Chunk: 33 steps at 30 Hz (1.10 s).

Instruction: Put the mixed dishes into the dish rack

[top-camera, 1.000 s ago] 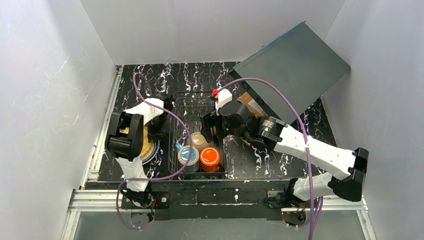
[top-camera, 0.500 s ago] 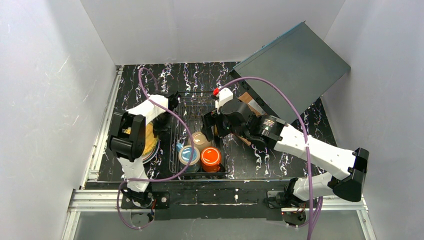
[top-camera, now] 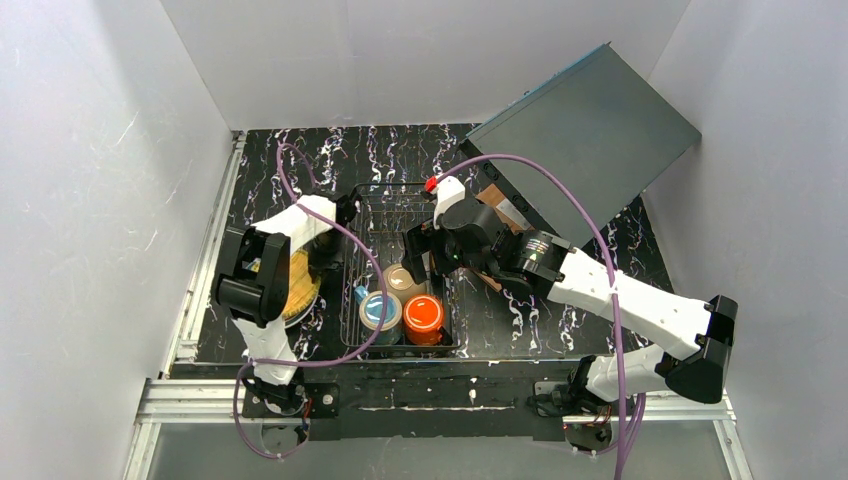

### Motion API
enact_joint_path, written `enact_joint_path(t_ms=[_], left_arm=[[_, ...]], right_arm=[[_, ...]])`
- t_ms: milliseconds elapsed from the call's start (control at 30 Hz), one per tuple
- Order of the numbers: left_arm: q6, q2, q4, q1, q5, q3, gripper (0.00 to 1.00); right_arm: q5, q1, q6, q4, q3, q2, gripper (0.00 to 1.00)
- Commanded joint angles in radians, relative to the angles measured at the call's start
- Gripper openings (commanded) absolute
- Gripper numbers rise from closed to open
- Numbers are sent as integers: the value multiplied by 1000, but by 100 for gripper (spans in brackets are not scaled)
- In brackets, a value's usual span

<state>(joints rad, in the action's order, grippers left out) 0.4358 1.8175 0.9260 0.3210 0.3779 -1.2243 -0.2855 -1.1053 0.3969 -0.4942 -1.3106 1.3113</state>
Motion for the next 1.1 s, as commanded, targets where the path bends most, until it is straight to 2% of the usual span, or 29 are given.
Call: enact_joint_path(t_ms=[0, 167, 300, 800, 1067], left_arm=[[35, -45, -30, 16, -62, 35, 15], [34, -57, -37, 16, -68, 42, 32], [30, -63, -43, 17, -61, 40, 40], [12, -27, -35, -39, 8, -24, 52], [5, -33, -54, -82, -17, -2, 66]], right_arm=[[2, 5, 4, 28, -6, -12, 100], [8, 5, 4, 25, -11, -8, 100], [8, 5, 5, 26, -7, -14, 100], [14, 6, 8, 21, -9, -7, 100], [23, 7, 9, 22, -20, 5, 100]])
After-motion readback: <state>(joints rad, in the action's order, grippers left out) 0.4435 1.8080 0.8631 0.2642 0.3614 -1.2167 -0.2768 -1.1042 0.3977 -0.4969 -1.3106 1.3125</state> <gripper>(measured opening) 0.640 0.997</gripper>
